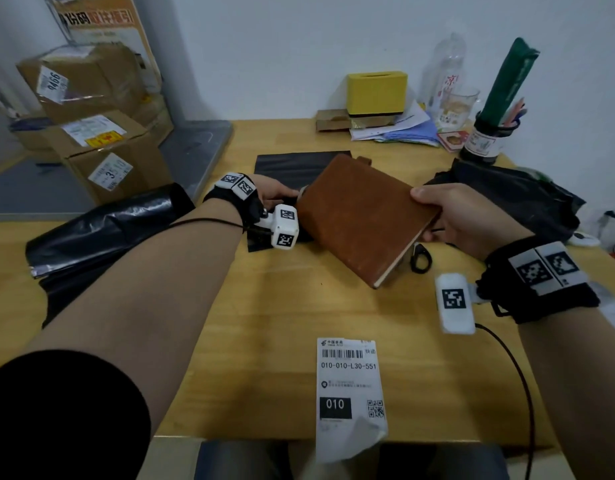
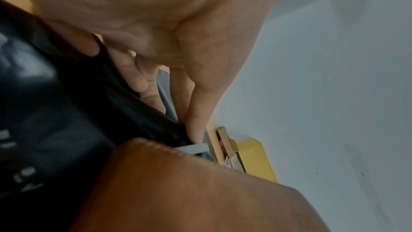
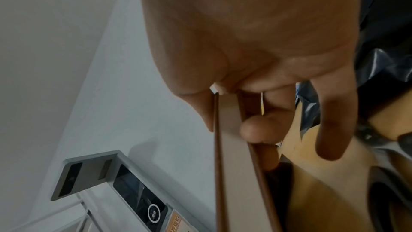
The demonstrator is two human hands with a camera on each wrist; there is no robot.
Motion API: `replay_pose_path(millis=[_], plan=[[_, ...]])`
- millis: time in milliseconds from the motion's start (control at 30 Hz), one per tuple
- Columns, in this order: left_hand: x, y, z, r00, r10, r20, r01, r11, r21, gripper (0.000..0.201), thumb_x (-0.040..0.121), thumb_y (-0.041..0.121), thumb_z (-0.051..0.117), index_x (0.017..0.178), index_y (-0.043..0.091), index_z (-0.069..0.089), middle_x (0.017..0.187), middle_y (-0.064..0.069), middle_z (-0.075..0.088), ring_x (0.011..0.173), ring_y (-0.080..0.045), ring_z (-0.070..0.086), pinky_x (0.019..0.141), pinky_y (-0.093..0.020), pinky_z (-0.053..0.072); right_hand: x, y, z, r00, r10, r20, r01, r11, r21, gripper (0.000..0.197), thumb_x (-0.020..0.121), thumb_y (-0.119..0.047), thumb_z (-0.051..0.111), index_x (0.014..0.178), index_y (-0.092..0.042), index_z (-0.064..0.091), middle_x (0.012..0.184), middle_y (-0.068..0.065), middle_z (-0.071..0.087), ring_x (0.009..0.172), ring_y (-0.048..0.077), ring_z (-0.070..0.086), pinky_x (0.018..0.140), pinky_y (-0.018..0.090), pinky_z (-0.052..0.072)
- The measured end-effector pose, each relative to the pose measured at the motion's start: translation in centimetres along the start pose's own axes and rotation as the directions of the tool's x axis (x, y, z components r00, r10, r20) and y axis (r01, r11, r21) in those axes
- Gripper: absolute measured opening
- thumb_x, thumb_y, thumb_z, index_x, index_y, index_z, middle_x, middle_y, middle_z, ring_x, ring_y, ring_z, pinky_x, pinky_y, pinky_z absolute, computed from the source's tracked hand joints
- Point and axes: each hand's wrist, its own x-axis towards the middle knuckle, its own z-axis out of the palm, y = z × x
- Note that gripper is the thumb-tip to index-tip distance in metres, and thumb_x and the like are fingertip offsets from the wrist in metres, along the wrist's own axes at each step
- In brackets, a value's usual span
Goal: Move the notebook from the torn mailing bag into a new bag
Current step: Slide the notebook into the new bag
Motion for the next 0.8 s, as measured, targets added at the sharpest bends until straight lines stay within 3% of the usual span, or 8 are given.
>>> replay_pose_path(millis=[100, 167, 233, 333, 400, 467, 600, 800], plan=[[-0.9, -0.2, 0.2, 0.999, 0.039, 0.028, -0.039, 0.999, 0.0, 0.025, 0.088, 0.031, 0.072, 0.103, 0.011, 0.068, 0.106, -0.003, 0.069, 0.086, -0.018, 0.065, 0.1, -0.037, 0.051, 0.0, 0.3, 0.4, 0.999, 0.011, 0.033, -0.011, 1.0, -0.019, 0.026, 0.103, -0.029, 0.054, 0.11, -0.008, 0.067, 0.081, 0.011, 0.056, 0.064, 0.021, 0.052, 0.057, 0.028, 0.04], [-1.0, -0.3, 0.2, 0.999, 0.046, 0.025, -0.045, 0.998, -0.037, 0.025, 0.088, 0.031, 0.073, 0.101, 0.011, 0.07, 0.108, -0.002, 0.07, 0.093, -0.018, 0.066, 0.103, -0.038, 0.049, 0.1, 0.5, 0.7, 0.998, 0.023, 0.05, -0.023, 1.0, 0.004, 0.025, 0.103, -0.029, 0.053, 0.109, -0.008, 0.065, 0.077, 0.008, 0.054, 0.055, 0.014, 0.052, 0.055, 0.028, 0.037], [-1.6, 0.1, 0.2, 0.997, 0.05, 0.053, -0.048, 0.998, -0.039, 0.023, 0.091, 0.033, 0.069, 0.094, 0.01, 0.068, 0.095, -0.002, 0.071, 0.079, -0.014, 0.069, 0.089, -0.031, 0.056, 0.3, 0.6, 1.1, 0.997, 0.043, 0.065, -0.044, 0.999, 0.027, 0.023, 0.104, -0.029, 0.052, 0.107, -0.008, 0.061, 0.069, 0.004, 0.053, 0.047, 0.011, 0.051, 0.057, 0.029, 0.035], [-2.5, 0.6, 0.3, 0.998, 0.053, 0.021, -0.053, 0.999, -0.005, 0.027, 0.096, 0.031, 0.063, 0.081, 0.01, 0.065, 0.061, -0.005, 0.07, 0.047, -0.016, 0.066, 0.05, -0.027, 0.057, 0.7, 0.8, 1.6, 0.994, 0.075, 0.083, -0.08, 0.995, 0.059, 0.023, 0.104, -0.03, 0.052, 0.106, -0.007, 0.057, 0.061, 0.0, 0.052, 0.044, 0.013, 0.048, 0.063, 0.032, 0.039], [-2.6, 0.6, 0.1, 0.997, 0.077, -0.021, -0.077, 0.997, -0.008, 0.026, 0.097, 0.029, 0.063, 0.079, 0.011, 0.063, 0.052, -0.002, 0.068, 0.052, -0.015, 0.066, 0.06, -0.029, 0.058, 0.9, 1.0, 1.8, 0.989, 0.088, 0.115, -0.097, 0.993, 0.072, 0.026, 0.104, -0.031, 0.052, 0.109, -0.006, 0.057, 0.058, 0.0, 0.05, 0.047, 0.016, 0.041, 0.07, 0.035, 0.043], [-2.3, 0.6, -0.1, 0.996, 0.08, -0.036, -0.081, 0.996, -0.04, 0.021, 0.095, 0.029, 0.066, 0.082, 0.012, 0.063, 0.058, 0.0, 0.07, 0.067, -0.016, 0.063, 0.085, -0.036, 0.055, 0.9, 1.0, 1.9, 0.986, 0.1, 0.137, -0.114, 0.989, 0.099, 0.027, 0.104, -0.031, 0.051, 0.114, -0.006, 0.059, 0.057, 0.001, 0.048, 0.048, 0.016, 0.038, 0.076, 0.038, 0.044], [-2.4, 0.7, 0.0, 0.994, 0.09, -0.056, -0.092, 0.995, -0.031, 0.018, 0.093, 0.031, 0.068, 0.087, 0.014, 0.063, 0.09, 0.001, 0.065, 0.091, -0.02, 0.061, 0.097, -0.042, 0.049, 1.0, 1.3, 2.2, 0.979, 0.125, 0.163, -0.15, 0.977, 0.15, 0.027, 0.105, -0.031, 0.05, 0.112, -0.005, 0.057, 0.058, 0.004, 0.046, 0.047, 0.016, 0.038, 0.068, 0.034, 0.047], [-2.7, 0.7, -0.1, 0.996, 0.089, -0.026, -0.087, 0.995, 0.046, 0.03, 0.087, 0.035, 0.074, 0.102, 0.01, 0.066, 0.096, -0.006, 0.07, 0.081, -0.02, 0.064, 0.065, -0.034, 0.055, 1.0, 1.7, 2.8, 0.986, 0.123, 0.108, -0.152, 0.939, 0.309, 0.02, 0.105, -0.029, 0.048, 0.104, -0.01, 0.052, 0.052, -0.001, 0.048, 0.046, 0.015, 0.034, 0.065, 0.032, 0.04]])
